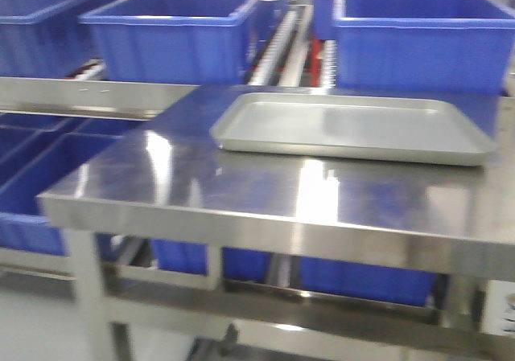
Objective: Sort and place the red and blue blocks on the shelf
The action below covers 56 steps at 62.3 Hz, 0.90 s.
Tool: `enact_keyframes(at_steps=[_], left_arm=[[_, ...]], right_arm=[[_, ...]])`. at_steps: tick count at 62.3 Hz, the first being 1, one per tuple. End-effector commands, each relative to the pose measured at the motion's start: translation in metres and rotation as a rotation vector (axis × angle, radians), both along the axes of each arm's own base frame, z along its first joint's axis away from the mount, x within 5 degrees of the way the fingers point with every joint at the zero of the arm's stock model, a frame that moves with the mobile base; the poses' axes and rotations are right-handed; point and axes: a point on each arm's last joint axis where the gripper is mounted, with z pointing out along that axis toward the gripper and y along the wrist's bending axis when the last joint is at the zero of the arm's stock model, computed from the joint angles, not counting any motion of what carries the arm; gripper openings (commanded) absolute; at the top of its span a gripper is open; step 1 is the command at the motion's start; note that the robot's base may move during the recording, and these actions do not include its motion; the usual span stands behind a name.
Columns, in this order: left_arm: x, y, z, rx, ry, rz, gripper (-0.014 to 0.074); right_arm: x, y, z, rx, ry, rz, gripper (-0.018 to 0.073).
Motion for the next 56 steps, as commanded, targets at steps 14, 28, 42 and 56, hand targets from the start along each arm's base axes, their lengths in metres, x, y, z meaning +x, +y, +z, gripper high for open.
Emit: enact_keyframes(at_steps=[14, 28, 42, 56], left_arm=[[0.0, 0.003, 0.0157, -0.023, -0.089, 0.032, 0.0123], [0.0, 0.003, 0.0157, -0.023, -0.089, 0.032, 0.0123], [0.0, 0.003, 0.0157, -0.023, -0.089, 0.032, 0.0123], [0.0, 0.003, 0.0157, -0.023, -0.089, 0.032, 0.0123]], right_arm=[[0.0007, -0.0001, 0.0161, -0.008, -0.104, -0.001, 0.0052], [0.0007, -0.0001, 0.0161, -0.008, -0.104, -0.001, 0.0052], [0.0007, -0.0001, 0.0161, -0.008, -0.104, -0.001, 0.0052], [0.0007, -0.0001, 0.0161, -0.008, -0.104, -0.001, 0.0052]])
